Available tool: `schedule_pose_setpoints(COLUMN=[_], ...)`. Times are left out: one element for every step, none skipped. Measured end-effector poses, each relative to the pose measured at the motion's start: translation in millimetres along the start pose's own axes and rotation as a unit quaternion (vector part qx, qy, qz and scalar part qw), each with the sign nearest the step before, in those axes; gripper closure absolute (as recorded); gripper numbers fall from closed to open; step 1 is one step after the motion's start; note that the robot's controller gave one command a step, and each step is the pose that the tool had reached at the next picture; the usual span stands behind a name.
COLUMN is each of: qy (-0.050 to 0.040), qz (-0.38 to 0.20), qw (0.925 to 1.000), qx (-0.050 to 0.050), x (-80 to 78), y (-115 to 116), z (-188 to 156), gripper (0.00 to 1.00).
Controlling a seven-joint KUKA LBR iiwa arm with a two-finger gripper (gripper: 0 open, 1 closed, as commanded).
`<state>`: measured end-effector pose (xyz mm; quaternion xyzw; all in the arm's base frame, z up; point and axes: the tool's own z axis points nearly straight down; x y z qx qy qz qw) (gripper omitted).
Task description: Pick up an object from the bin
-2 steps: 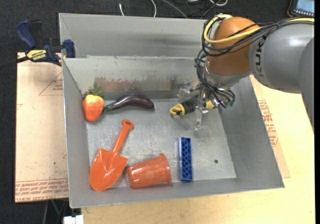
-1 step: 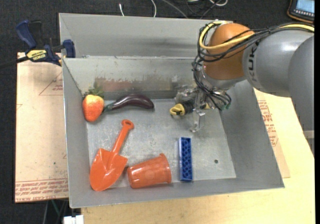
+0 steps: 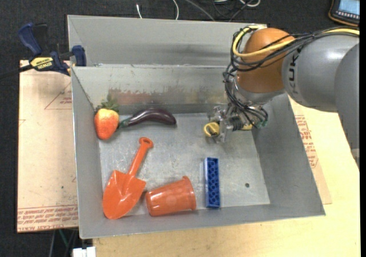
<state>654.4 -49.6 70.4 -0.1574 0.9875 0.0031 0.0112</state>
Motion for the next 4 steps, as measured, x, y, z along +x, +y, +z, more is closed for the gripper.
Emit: schedule_pose_setpoints(qy=[0.0000,0.0050,0.0008,-0.0015], qz=[0.000,0.000,0.000,0.000], qw=[1.0000,1.0000,1.0000,1.0000], qx=[0.000,-0.002,0.000,0.000], x=[0.0,2.8,-0.5,-2.1], y=[0.0,1.5,0.8,1.0], z=[0.0,-13.5,-50.7,-69.2], gripper=[1.00,1.00,1.00,1.00])
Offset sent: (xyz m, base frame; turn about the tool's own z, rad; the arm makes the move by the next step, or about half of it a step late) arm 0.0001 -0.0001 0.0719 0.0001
